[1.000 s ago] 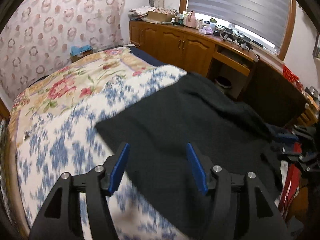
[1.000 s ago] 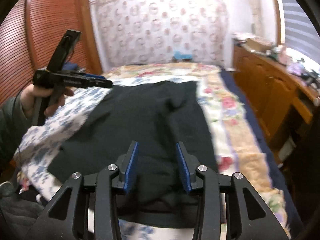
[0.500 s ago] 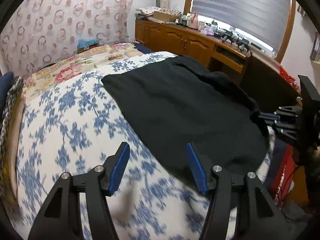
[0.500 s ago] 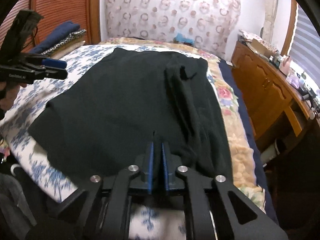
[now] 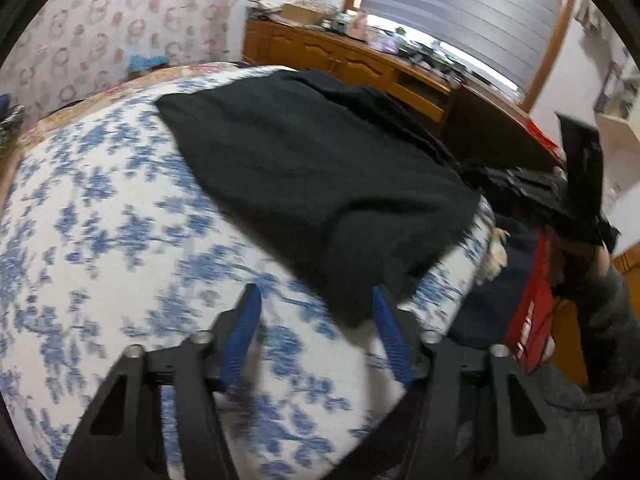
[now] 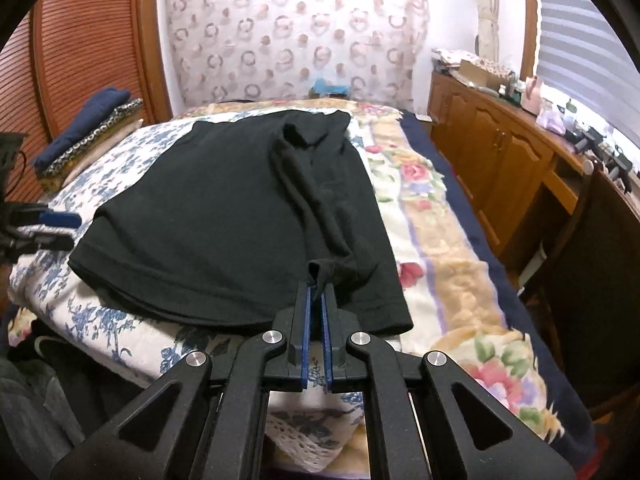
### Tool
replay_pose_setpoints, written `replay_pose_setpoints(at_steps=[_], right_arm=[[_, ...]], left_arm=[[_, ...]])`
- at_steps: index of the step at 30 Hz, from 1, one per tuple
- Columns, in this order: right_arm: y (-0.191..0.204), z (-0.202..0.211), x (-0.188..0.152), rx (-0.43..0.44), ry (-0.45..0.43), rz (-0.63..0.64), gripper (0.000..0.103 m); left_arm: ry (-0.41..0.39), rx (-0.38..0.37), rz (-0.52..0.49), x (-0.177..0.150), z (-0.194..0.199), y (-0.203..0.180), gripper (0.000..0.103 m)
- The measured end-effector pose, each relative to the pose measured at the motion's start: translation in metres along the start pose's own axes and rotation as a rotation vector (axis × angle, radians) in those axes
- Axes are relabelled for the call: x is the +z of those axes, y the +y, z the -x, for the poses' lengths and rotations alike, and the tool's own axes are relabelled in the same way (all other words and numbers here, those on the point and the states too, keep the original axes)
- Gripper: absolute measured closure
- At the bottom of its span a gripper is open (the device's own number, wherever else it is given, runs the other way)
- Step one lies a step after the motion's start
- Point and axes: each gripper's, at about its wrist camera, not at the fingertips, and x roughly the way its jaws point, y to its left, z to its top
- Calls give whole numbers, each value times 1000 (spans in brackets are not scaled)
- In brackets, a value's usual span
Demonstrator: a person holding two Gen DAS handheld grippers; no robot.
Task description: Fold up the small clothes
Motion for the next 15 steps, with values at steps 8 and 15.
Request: replay_pose_setpoints(at_steps=[8, 15], right_arm=[[-3, 1, 7, -6, -20, 8, 101], [-7, 0, 8, -10, -22, 17, 101]], left_arm=[[32, -1, -60, -1, -11, -23, 101], [-6, 13, -96, -6, 21, -50, 102]])
